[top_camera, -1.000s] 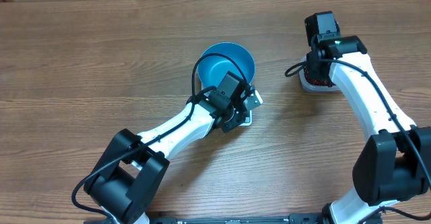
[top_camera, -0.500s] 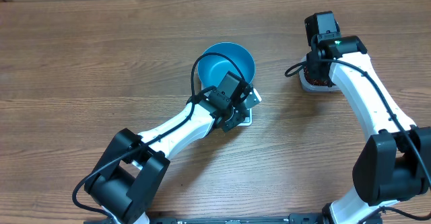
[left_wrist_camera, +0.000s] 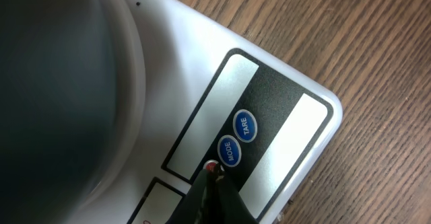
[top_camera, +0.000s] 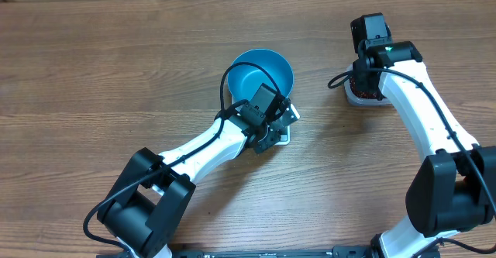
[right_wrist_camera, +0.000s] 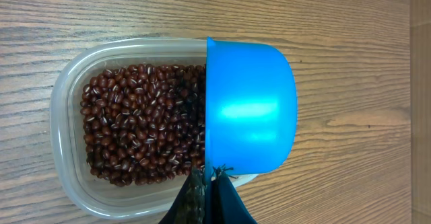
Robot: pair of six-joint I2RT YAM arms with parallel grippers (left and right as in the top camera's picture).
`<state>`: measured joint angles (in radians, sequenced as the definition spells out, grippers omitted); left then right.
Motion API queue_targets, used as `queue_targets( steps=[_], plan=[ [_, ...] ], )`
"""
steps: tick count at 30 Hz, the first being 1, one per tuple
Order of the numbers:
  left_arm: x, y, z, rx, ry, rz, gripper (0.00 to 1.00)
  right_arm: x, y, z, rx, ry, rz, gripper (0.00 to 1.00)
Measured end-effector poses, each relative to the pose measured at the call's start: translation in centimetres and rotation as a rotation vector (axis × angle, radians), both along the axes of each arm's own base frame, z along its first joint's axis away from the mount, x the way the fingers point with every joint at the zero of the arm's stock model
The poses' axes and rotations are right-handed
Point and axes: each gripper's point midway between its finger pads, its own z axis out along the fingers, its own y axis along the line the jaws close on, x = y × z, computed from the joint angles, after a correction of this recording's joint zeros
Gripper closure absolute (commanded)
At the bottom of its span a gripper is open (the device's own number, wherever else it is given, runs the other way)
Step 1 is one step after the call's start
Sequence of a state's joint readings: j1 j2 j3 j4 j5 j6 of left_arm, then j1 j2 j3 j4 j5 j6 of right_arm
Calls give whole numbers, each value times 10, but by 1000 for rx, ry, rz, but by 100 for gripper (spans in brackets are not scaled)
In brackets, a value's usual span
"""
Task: Scoop item into bowl and weigh 150g on scale
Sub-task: 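Press the scale's tare button with the left gripper fingertip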
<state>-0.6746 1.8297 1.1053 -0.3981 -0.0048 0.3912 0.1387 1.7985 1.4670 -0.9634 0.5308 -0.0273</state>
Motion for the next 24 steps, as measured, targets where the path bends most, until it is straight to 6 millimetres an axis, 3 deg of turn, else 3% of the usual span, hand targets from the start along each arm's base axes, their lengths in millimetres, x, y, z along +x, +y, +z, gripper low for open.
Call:
queue_targets(
  steps=[24],
  plan=[
    [-1,1,-3,0,0,0,96,-1,1,-1,9,8,3,96]
  ],
)
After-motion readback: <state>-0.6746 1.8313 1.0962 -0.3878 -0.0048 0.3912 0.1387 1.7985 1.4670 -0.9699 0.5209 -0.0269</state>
